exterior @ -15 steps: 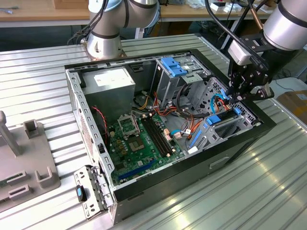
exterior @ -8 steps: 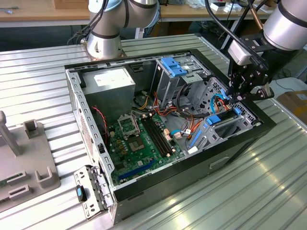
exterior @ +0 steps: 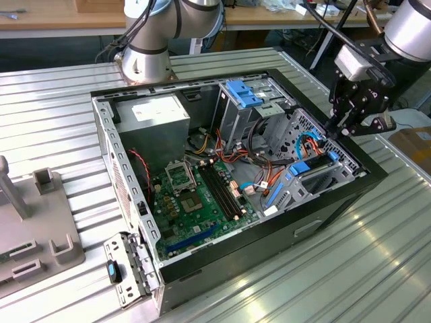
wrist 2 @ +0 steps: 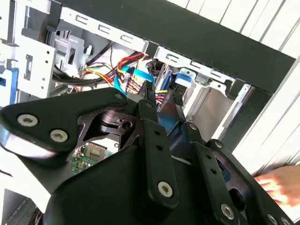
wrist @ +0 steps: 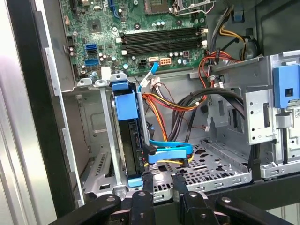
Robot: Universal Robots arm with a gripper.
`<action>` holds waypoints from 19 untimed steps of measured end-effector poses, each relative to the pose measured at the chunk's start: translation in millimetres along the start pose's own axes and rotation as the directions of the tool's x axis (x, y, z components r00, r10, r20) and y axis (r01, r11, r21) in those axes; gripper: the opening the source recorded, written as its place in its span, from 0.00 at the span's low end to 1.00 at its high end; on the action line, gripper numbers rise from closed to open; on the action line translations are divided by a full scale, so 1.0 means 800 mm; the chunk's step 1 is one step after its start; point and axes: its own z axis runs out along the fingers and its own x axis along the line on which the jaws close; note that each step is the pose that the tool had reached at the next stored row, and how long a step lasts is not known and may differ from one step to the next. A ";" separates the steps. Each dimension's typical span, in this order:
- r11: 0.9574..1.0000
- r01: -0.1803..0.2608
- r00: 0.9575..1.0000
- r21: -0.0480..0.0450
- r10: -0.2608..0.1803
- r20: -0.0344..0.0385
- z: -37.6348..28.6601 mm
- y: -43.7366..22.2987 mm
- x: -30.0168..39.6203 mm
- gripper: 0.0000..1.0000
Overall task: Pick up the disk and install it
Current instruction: 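Insert the second disk wire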
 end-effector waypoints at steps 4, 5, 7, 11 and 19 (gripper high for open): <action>1.000 0.000 1.000 -0.001 0.000 -0.006 -0.0025 0.0187 0.0042 0.31; 1.000 0.000 1.000 -0.001 0.000 -0.006 -0.0026 0.0201 0.0047 0.31; 1.000 0.000 1.000 -0.001 0.000 -0.006 -0.0026 0.0201 0.0047 0.31; 1.000 0.000 1.000 -0.001 0.000 -0.006 -0.0027 0.0228 0.0053 0.31; 1.000 0.003 1.000 0.002 -0.003 -0.006 0.0001 0.0352 0.0092 0.31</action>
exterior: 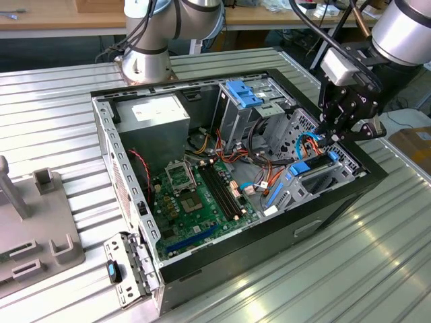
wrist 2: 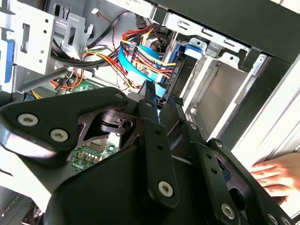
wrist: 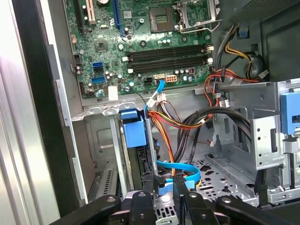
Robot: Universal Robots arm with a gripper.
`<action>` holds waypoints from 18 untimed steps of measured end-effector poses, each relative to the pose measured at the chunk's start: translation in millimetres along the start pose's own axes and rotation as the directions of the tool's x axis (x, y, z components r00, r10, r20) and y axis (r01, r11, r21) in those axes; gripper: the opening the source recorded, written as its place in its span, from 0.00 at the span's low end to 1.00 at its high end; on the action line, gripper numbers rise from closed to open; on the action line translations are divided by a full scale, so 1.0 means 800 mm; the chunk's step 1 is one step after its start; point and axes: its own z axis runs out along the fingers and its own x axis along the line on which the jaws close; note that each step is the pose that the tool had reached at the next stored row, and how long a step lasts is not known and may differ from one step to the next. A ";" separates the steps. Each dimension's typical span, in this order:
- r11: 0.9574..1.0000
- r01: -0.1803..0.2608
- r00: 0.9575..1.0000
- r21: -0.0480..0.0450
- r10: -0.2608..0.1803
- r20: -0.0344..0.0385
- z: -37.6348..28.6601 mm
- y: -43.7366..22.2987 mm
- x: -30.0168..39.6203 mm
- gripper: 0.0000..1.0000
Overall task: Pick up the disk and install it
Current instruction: 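Insert the second disk wire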
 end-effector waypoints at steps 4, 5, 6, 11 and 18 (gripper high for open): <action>1.000 0.000 1.000 0.000 0.000 0.001 0.0030 -0.0033 -0.0002 0.31; 1.000 0.000 1.000 0.000 0.000 0.000 0.0041 -0.0052 -0.0004 0.31; 1.000 0.000 1.000 0.000 0.000 0.000 0.0063 -0.0069 -0.0005 0.31; 1.000 0.000 1.000 0.000 0.000 0.000 0.0126 -0.0066 0.0004 0.31; 1.000 0.000 1.000 0.000 0.000 0.000 0.0135 -0.0065 0.0006 0.29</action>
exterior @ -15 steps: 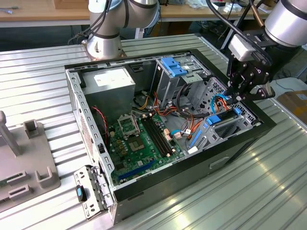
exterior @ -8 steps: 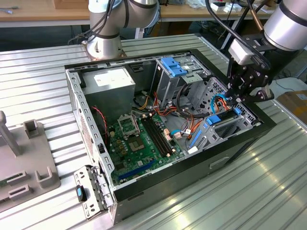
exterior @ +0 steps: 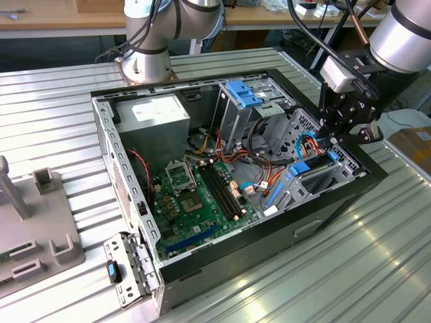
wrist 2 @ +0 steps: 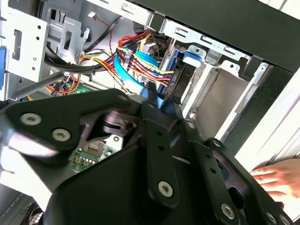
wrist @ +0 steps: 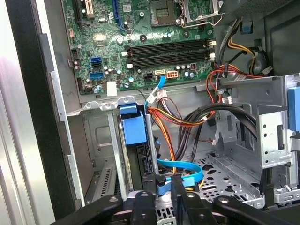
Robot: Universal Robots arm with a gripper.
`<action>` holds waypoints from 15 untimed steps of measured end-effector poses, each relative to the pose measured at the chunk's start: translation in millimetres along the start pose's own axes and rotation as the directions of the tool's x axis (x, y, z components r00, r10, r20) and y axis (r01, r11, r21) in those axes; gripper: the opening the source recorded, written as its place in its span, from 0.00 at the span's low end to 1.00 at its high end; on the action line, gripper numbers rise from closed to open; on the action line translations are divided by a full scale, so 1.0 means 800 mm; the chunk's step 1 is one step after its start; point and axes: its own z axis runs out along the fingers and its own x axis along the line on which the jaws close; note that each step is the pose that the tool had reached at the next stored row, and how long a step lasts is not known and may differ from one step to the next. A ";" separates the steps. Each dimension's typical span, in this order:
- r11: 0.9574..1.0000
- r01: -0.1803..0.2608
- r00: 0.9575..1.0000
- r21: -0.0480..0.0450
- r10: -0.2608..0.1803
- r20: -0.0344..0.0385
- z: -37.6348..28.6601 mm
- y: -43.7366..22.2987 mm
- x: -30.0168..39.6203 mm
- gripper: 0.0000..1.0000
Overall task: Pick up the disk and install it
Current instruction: 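Insert the second disk wire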
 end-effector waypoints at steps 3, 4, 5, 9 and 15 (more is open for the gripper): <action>1.000 0.000 1.000 0.000 0.000 0.000 0.0001 0.0000 0.0000 0.16; 1.000 0.000 1.000 0.000 0.000 0.000 0.0001 0.0000 0.0000 0.16; 1.000 0.000 1.000 0.000 0.000 0.000 0.0001 0.0000 0.0000 0.16; 1.000 0.019 1.000 0.002 -0.019 0.004 0.0007 0.0004 0.0005 0.16; 0.998 0.058 0.998 0.029 -0.058 0.011 0.0024 0.0039 0.0023 0.16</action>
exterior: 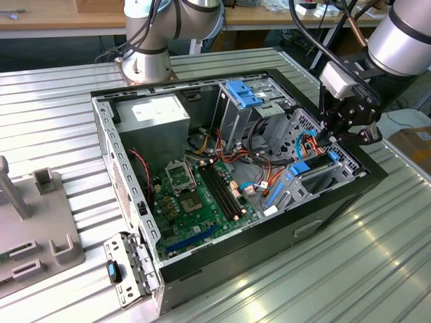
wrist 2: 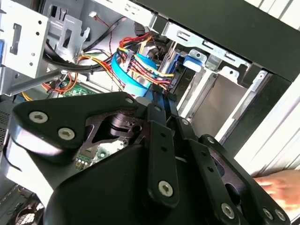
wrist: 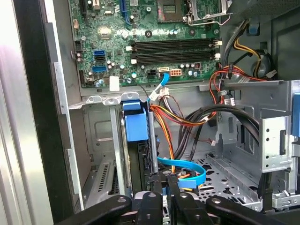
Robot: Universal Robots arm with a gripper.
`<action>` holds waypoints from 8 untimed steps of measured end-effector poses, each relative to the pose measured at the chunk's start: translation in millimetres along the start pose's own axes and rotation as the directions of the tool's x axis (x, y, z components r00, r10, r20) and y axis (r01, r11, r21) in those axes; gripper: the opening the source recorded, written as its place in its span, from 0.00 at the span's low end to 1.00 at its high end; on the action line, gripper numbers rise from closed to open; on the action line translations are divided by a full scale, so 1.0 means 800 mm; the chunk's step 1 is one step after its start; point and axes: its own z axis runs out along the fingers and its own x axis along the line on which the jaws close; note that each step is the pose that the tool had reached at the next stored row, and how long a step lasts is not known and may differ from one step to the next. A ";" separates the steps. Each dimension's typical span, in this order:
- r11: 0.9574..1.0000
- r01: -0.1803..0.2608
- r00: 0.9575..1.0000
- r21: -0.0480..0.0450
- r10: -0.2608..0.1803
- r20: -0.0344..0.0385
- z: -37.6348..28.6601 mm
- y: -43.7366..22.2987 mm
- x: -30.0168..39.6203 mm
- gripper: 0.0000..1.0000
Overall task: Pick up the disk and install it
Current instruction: 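Insert the second disk wire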
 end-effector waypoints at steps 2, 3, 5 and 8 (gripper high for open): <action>1.000 0.003 1.000 0.028 -0.004 0.004 -0.0001 0.0023 0.0013 0.16; 0.999 0.005 1.000 0.038 -0.005 0.005 -0.0001 0.0031 0.0018 0.16; 0.998 0.008 1.000 0.061 -0.008 0.009 0.0003 0.0074 0.0044 0.16; 0.997 0.010 1.000 0.072 -0.010 0.010 -0.0002 0.0160 0.0081 0.16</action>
